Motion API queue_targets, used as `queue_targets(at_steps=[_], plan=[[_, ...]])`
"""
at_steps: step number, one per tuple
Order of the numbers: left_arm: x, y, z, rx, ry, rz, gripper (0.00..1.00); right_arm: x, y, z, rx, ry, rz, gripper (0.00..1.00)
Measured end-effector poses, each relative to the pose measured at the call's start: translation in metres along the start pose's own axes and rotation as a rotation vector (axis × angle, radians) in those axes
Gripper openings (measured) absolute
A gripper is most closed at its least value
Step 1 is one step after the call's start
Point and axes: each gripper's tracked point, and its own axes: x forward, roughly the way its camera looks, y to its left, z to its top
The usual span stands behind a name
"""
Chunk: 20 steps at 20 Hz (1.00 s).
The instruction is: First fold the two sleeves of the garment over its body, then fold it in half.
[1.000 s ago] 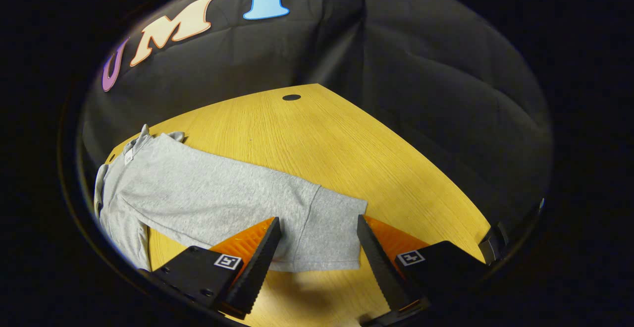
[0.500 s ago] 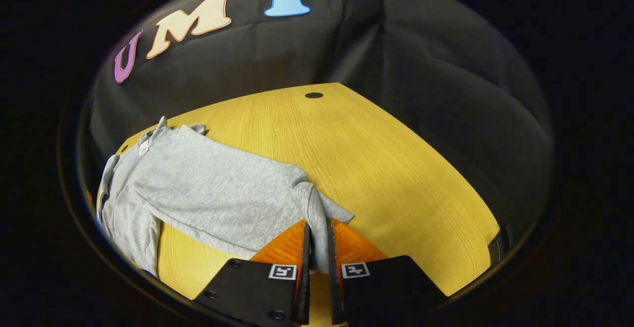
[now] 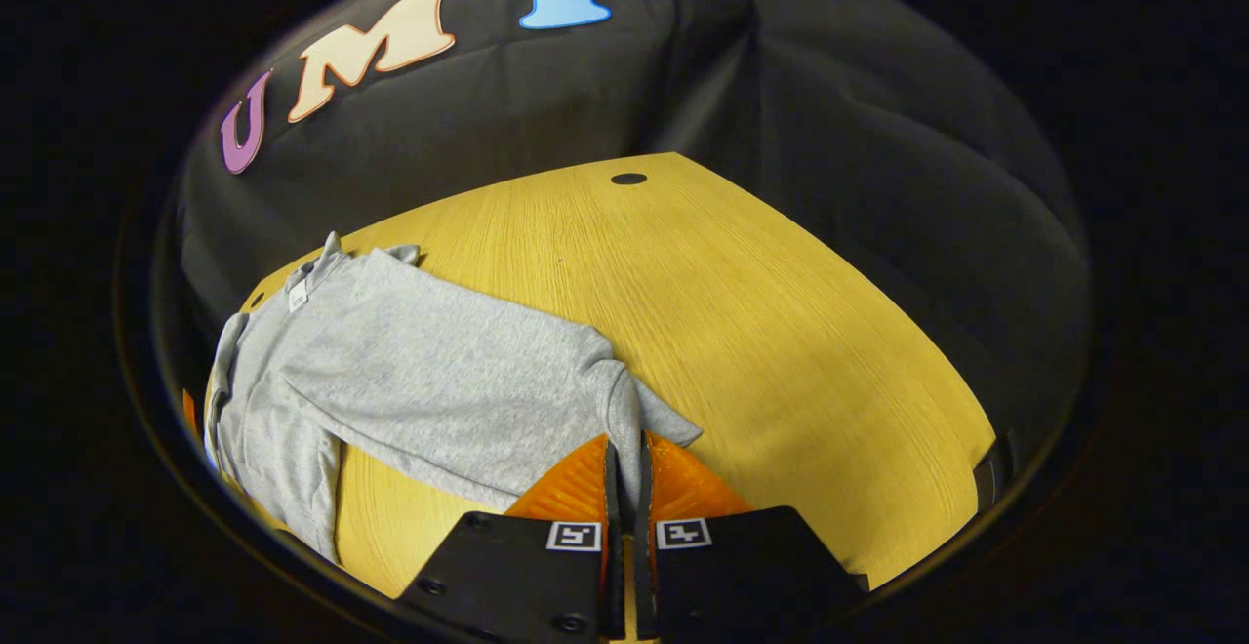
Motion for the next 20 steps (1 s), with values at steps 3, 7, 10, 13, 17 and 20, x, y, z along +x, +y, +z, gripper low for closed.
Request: queue_targets(at_steps=[3,7,10,13,17,20], plan=[[0.001,0.0,0.0,0.0,0.0,0.0,0.94,-0.006,0.03,0.008,0.038,-0.009,0.094,0.06],[0.0,0.001,0.001,0.0,0.001,0.0,0.94,-0.011,0.068,0.026,0.053,-0.033,0.186,0.06],[-0.001,0.001,0.0,-0.001,0.001,0.001,0.93,-0.016,0.095,0.043,0.036,-0.062,0.224,0.06],[-0.001,0.001,0.0,-0.001,0.001,0.001,0.94,-0.019,0.127,0.058,0.033,-0.09,0.274,0.06],[0.0,0.002,0.001,-0.001,0.001,0.001,0.93,-0.02,0.176,0.077,0.031,-0.124,0.35,0.06],[-0.002,0.001,0.0,-0.001,0.002,0.001,0.94,-0.02,0.218,0.09,0.004,-0.149,0.393,0.06]])
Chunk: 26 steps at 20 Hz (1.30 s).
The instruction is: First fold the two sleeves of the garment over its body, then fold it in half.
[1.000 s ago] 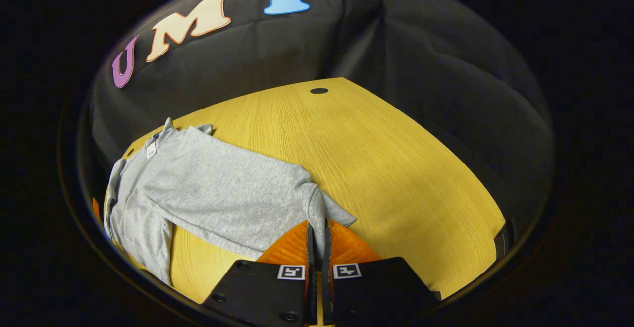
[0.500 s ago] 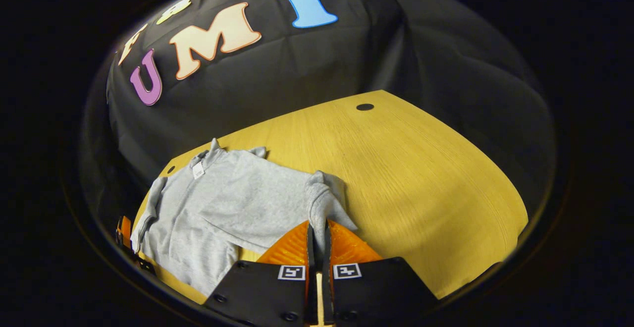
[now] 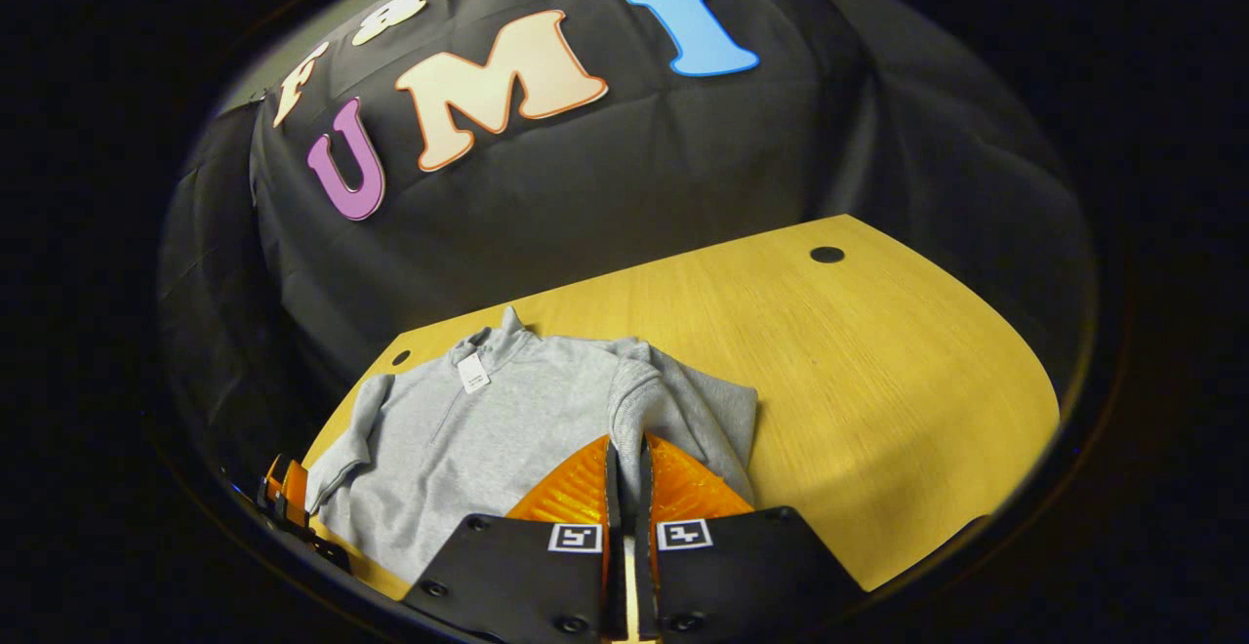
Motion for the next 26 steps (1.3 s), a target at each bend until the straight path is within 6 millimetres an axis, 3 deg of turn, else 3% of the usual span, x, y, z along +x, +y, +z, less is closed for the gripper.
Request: queue_targets(at_steps=[7,20,23,26], plan=[[0.001,-0.001,0.001,0.0,0.0,-0.003,0.94,0.036,0.101,0.008,-0.047,-0.016,0.126,0.06],[0.001,-0.001,0.0,0.0,0.001,-0.005,0.93,0.107,0.284,-0.006,-0.14,0.047,0.34,0.06],[0.001,-0.001,0.001,0.0,-0.001,-0.005,0.93,0.121,0.328,-0.02,-0.136,0.07,0.404,0.06],[0.002,-0.001,0.001,0.001,0.0,-0.005,0.94,0.133,0.371,-0.048,-0.143,0.113,0.474,0.06]])
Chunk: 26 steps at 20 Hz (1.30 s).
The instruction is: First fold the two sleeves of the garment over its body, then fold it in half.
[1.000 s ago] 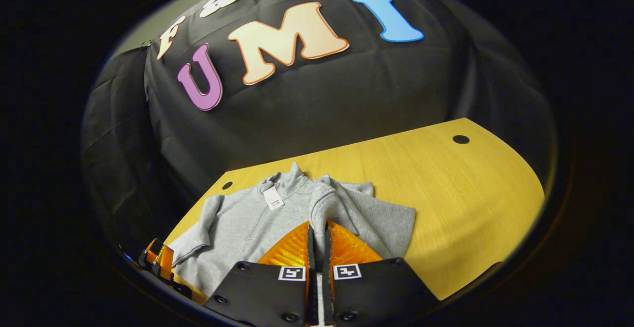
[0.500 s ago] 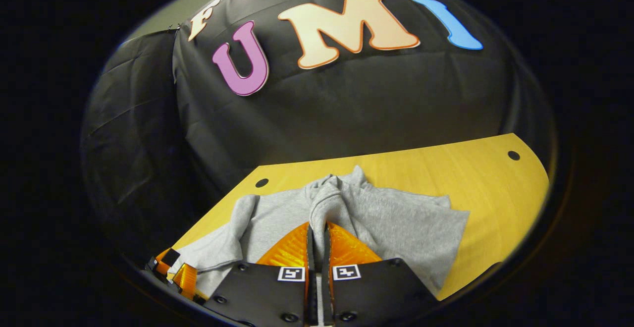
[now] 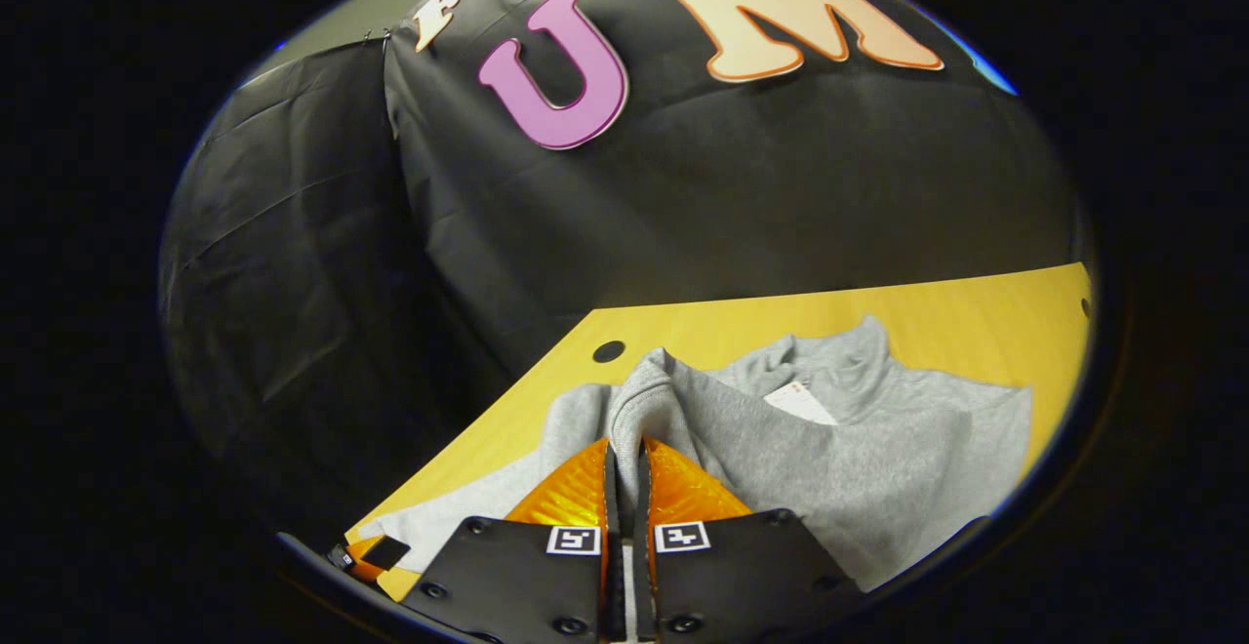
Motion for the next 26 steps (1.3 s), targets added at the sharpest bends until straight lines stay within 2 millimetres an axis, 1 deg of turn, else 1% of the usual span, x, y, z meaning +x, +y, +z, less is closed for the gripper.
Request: queue_targets(at_steps=[2,4,5,8,12,14,15,16,17,18,19,20,21,23,25,26], plan=[[0.001,0.0,0.0,0.0,-0.001,0.0,0.94,0.021,0.013,-0.018,-0.038,0.034,0.008,0.06],[0.0,0.0,-0.002,0.0,-0.001,0.0,0.94,0.038,0.019,-0.035,-0.066,0.07,0.003,0.06],[-0.001,0.0,-0.002,0.0,-0.001,0.0,0.94,0.045,0.019,-0.04,-0.075,0.08,-0.005,0.06],[0.0,-0.001,-0.001,0.0,-0.001,0.001,0.94,0.051,0.017,-0.051,-0.083,0.094,-0.022,0.06],[0.001,-0.001,-0.002,-0.001,-0.002,0.001,0.94,0.059,0.012,-0.057,-0.065,0.106,-0.026,0.06],[0.0,-0.001,-0.002,-0.001,-0.003,0.001,0.93,0.06,0.014,-0.059,-0.053,0.109,-0.012,0.1],[0.0,-0.001,-0.001,0.0,-0.002,0.0,0.93,0.062,0.015,-0.058,-0.044,0.11,-0.005,0.15],[0.001,-0.001,-0.002,-0.001,-0.003,0.0,0.94,0.06,0.019,-0.057,-0.035,0.11,0.004,0.16],[0.0,-0.001,-0.002,-0.001,-0.003,0.0,0.94,0.062,0.021,-0.056,-0.036,0.111,-0.001,0.44],[0.001,-0.001,-0.002,-0.001,-0.003,0.0,0.94,0.056,0.021,-0.054,-0.047,0.104,-0.004,0.72],[0.002,-0.001,-0.002,0.0,-0.002,0.0,0.94,0.056,0.021,-0.049,-0.069,0.09,-0.002,1.0],[0.001,-0.001,-0.003,-0.001,-0.003,0.0,0.94,0.054,0.02,-0.046,-0.092,0.081,-0.008,0.97],[0.001,-0.001,-0.002,-0.001,-0.003,0.0,0.94,0.049,0.019,-0.041,-0.114,0.073,-0.018,0.97],[0.002,-0.001,-0.003,0.001,0.0,0.001,0.94,0.033,0.018,-0.029,-0.146,0.046,-0.021,0.97],[0.001,0.002,-0.003,0.001,-0.003,0.005,0.94,0.008,0.019,-0.015,-0.164,-0.003,-0.013,0.97],[0.001,0.002,-0.003,0.002,-0.006,0.008,0.93,-0.007,0.015,-0.008,-0.167,-0.027,-0.016,0.97]])
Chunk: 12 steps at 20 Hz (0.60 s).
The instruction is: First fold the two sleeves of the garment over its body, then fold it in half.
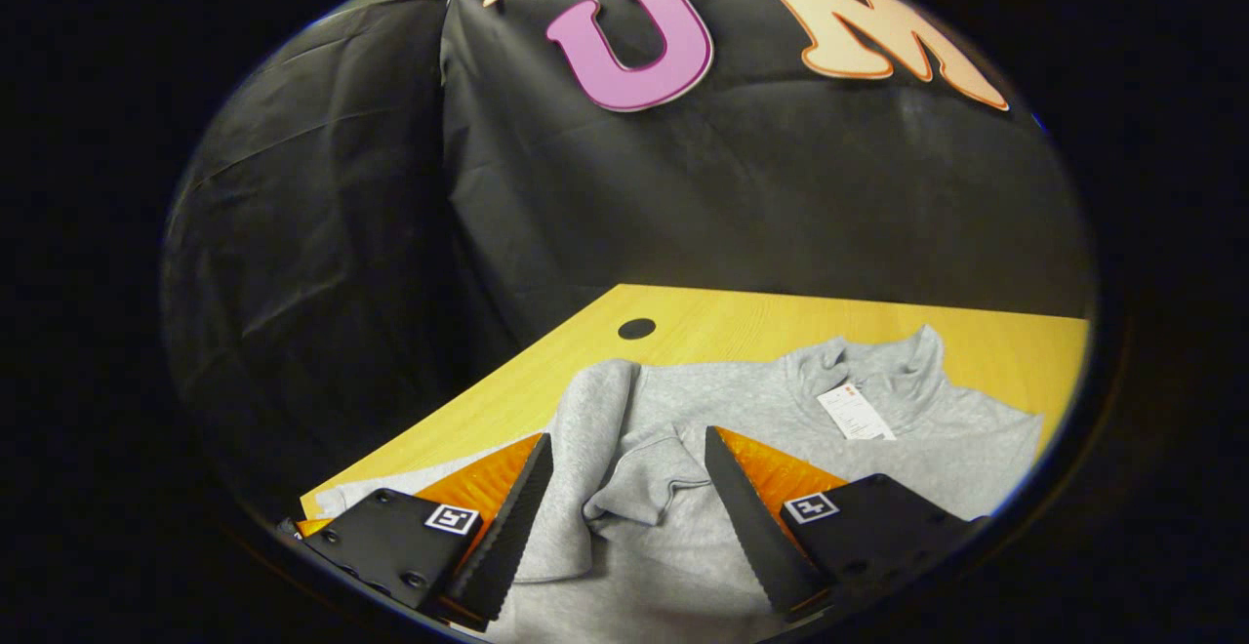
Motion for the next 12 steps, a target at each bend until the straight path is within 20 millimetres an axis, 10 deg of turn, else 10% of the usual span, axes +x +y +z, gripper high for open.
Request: queue_targets(at_steps=[6,12], plan=[[-0.002,0.015,-0.007,-0.029,0.075,0.029,0.94,-0.085,-0.039,0.022,-0.046,-0.141,-0.062,0.97],[-0.014,0.063,0.011,-0.017,0.119,0.063,0.94,-0.17,-0.085,-0.003,-0.02,-0.202,-0.15,0.97]])
